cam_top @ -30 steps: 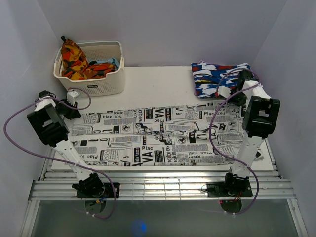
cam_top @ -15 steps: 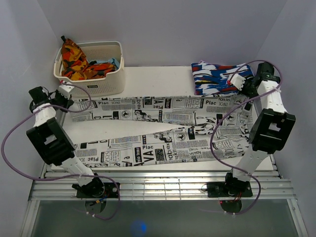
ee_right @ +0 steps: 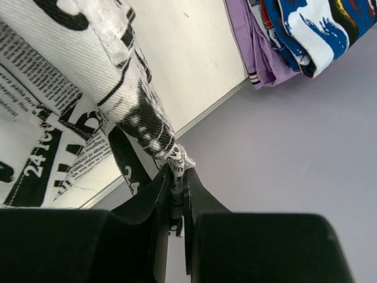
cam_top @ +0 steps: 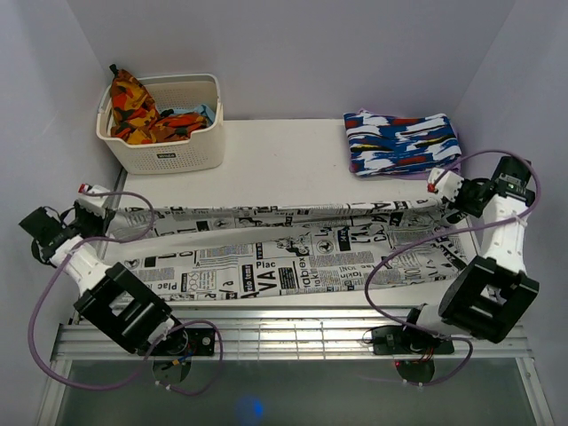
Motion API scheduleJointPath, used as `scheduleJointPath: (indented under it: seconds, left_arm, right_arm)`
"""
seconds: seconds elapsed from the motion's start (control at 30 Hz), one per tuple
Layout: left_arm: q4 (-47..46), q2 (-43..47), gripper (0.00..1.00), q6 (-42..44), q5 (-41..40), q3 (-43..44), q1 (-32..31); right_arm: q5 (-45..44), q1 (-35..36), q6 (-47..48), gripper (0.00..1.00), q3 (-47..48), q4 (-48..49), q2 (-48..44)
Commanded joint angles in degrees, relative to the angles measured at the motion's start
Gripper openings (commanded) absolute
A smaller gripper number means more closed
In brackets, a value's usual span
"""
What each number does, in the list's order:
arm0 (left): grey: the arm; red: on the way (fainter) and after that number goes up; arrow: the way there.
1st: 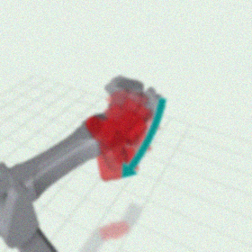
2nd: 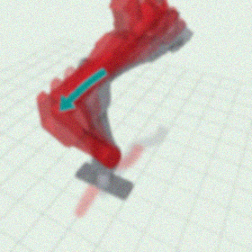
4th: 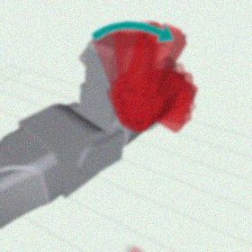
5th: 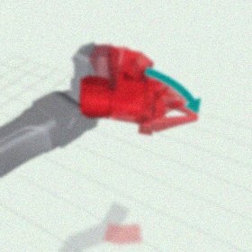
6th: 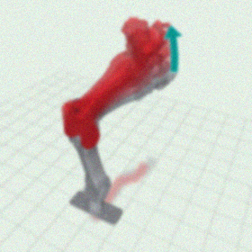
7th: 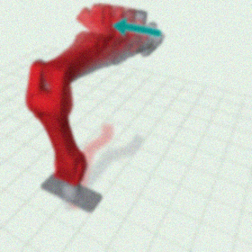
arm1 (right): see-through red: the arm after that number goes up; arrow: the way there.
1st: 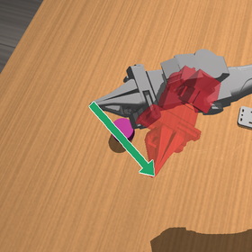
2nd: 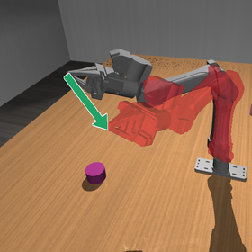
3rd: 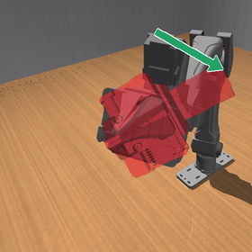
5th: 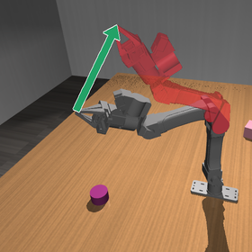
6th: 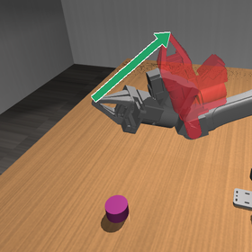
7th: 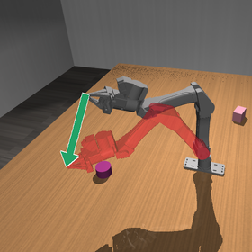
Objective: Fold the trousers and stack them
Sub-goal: Fold the trousers
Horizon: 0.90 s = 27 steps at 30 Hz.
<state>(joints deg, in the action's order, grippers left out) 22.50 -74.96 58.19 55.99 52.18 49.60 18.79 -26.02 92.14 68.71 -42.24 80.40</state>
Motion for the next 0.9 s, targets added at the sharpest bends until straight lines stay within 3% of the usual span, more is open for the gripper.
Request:
scheduleJointPath:
  seconds: [0.0,0.07,0.13,0.23,0.3,0.43,0.53,0.77,0.87]
  left_arm:
    - [3.22,4.9,0.0,9.34,4.82,-1.21,8.03]
    - [14.2,4.47,0.0,16.56,7.72,-0.6,13.48]
    - [27.07,1.77,0.0,29.04,8.0,0.28,17.43]
    - [43.08,-4.46,0.0,46.4,2.75,1.52,19.74]
    - [46.04,-7.38,0.0,50.78,-6.01,-0.31,19.74]
    - [40.72,-11.52,0.0,53.34,-19.55,-6.28,20.0]
    - [37.1,-12.84,0.0,53.43,-23.72,-7.97,20.7]
    - [30.69,-10.13,0.0,51.67,-20.84,-10.15,19.92]
    - [20.5,-5.47,0.0,43.09,-22.23,-14.98,13.87]
  right_arm:
    - [0.63,-5.61,8.46,0.08,-6.88,2.25,-7.78]
    - [1.34,-8.85,11.91,0.08,-11.12,1.81,-12.34]
    - [1.43,-11.5,17.62,0.08,-17.88,1.46,-15.0]
    - [1.08,-17.56,25.16,0.08,-26.13,1.37,-18.26]
    - [-0.41,-20.99,27.82,0.08,-29.58,1.46,-19.05]
    - [-4.1,-22.93,30.99,0.08,-36.52,1.54,-18.18]
    - [-5.34,-23.02,31.78,0.08,-37.85,1.54,-17.74]
    - [-7.54,-22.24,31.71,0.08,-40.93,5.75,-15.72]
    - [-8.76,-18.91,26.88,0.08,-40.67,7.52,-13.18]
